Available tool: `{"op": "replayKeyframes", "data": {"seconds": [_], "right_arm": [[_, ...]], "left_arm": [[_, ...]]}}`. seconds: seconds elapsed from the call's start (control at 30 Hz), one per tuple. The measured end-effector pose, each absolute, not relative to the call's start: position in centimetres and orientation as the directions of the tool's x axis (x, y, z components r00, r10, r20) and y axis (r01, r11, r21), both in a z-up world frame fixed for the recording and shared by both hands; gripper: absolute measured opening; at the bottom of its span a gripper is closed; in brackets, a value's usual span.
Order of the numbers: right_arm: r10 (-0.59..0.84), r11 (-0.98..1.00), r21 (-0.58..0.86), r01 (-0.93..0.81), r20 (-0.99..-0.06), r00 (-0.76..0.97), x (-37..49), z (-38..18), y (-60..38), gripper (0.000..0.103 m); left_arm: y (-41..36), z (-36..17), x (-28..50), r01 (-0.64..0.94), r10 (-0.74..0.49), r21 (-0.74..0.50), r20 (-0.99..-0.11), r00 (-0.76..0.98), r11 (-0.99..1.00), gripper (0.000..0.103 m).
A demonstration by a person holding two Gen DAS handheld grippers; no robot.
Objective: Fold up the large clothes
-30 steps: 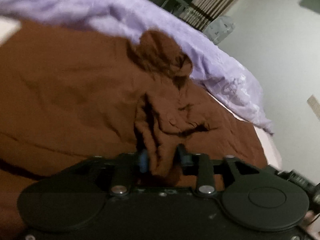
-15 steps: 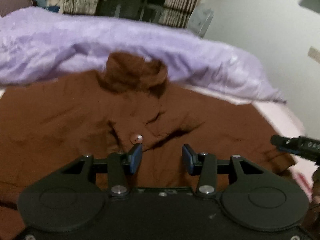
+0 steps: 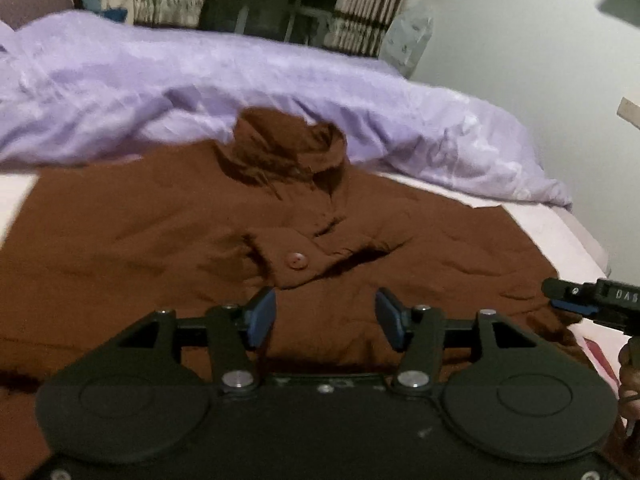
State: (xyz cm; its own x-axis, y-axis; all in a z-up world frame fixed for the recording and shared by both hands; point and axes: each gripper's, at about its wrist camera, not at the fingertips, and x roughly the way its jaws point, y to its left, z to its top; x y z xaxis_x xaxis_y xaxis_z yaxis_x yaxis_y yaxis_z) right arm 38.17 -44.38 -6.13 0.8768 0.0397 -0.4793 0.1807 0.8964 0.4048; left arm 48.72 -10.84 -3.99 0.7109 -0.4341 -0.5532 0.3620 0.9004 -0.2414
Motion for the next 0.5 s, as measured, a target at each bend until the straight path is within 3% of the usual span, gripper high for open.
{"op": "replayKeyframes", "data": {"seconds": [0.3, 0.5], "right_arm": [[0.043, 0.957, 0.255, 0.137, -0.594, 0.803, 34.7, -8.9, -38.8, 0.059], [-0.019, 0.971, 0.184, 0.152, -0.577, 0.817, 33.4, -9.5, -37.3, 0.06]], "left_arm": [[-3.6, -5.0, 42.8, 0.235, -0.282, -0.158, -0.608, 0.742, 0.959, 0.06], [-1.0, -8.7, 42.4, 0.163, -0.247, -0.186, -0.67, 0.7, 0.969, 0.06]]}}
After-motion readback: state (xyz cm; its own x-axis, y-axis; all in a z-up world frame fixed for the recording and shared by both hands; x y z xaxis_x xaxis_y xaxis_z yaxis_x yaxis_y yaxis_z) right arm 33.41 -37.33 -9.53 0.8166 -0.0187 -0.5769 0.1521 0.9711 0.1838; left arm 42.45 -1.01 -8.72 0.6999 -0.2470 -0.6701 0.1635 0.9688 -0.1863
